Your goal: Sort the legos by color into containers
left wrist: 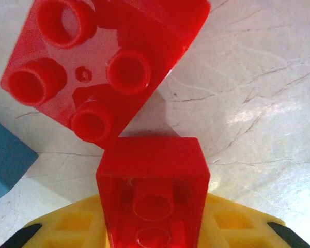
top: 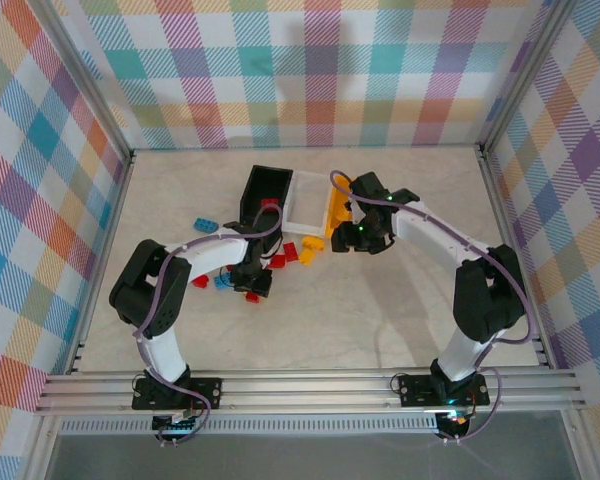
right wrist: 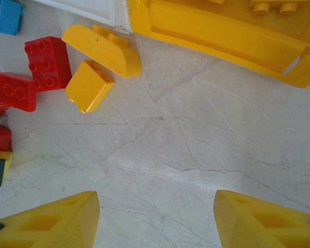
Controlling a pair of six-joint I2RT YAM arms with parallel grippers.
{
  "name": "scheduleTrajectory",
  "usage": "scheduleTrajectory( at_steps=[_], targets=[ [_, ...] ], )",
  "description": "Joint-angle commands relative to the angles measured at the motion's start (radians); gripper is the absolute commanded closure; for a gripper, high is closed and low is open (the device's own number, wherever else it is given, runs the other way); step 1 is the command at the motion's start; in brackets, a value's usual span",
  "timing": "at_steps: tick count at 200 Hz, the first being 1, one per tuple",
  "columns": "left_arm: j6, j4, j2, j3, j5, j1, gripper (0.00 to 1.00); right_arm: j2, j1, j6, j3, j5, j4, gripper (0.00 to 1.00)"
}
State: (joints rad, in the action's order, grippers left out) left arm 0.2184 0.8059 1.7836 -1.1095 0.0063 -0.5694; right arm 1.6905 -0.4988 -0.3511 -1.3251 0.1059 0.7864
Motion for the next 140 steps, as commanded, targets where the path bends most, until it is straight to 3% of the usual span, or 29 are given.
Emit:
scheduleTrajectory(
  at_steps=[1,33,59,99,140],
  targets=[
    [0.023,0.032,-0.096,0.002,0.038,-0.004,0.69,-0.048,-0.007,0.014,0.026,0.001,0.001,0.39],
    [0.038,0.074,-0.194,-0.052,0.049,0.018,0.69,-0.101,-0.006,-0.004,0.074,0.028,-0.050,0.39],
    [0.028,0.088,-0.171,-0.175,0.075,0.083,0.69,-0.175,-0.007,-0.013,0.126,0.046,-0.143,0.39],
    [-0.003,0.104,0.046,-0.482,0.083,0.159,0.69,-0.295,-0.009,0.005,0.200,0.041,-0.280,0.34],
    [-0.025,0.149,0.315,-0.824,0.040,0.190,0.69,-0.353,-0.010,0.046,0.257,0.122,-0.343,0.32]
  ],
)
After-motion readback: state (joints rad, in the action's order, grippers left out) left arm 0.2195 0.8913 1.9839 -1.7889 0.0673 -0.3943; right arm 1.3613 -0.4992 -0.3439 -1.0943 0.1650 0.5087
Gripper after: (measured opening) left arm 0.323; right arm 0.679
